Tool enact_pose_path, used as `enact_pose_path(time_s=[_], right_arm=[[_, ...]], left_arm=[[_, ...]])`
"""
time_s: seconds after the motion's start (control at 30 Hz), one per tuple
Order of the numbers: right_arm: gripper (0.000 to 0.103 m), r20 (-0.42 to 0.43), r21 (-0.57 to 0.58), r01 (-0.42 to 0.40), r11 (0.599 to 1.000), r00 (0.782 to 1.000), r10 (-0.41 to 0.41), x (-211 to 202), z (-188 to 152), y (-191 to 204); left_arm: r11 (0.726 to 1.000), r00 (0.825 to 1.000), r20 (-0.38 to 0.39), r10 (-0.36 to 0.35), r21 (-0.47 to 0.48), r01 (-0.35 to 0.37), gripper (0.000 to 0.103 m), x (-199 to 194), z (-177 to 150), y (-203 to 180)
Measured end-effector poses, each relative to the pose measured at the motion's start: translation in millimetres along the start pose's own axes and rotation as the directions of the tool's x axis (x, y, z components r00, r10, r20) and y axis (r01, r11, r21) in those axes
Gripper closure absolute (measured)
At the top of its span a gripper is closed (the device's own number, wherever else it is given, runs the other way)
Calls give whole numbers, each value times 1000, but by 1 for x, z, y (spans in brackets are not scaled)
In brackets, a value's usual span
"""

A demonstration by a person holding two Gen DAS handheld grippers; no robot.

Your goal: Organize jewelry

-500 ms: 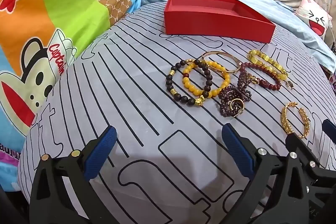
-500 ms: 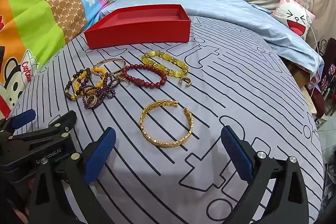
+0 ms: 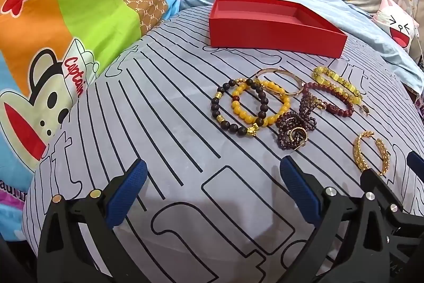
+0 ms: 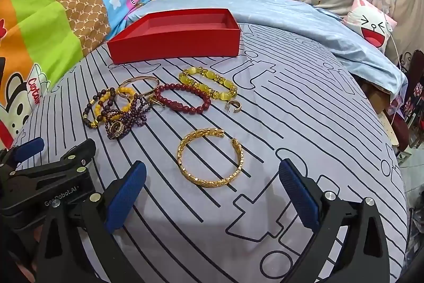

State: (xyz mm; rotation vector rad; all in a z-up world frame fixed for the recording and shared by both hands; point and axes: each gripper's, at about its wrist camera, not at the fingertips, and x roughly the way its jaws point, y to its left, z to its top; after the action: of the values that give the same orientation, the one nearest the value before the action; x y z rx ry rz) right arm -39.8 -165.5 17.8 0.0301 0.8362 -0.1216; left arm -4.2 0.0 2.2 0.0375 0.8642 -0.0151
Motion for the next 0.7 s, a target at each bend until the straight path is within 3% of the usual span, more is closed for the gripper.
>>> enact_pose_path(time_s=[0.7], right_arm=[[7,25,2,12,1000,1000,-12,-9,0,-2]], left_arm=[[1000,999,35,9,4,-9,8,-9,2,0]])
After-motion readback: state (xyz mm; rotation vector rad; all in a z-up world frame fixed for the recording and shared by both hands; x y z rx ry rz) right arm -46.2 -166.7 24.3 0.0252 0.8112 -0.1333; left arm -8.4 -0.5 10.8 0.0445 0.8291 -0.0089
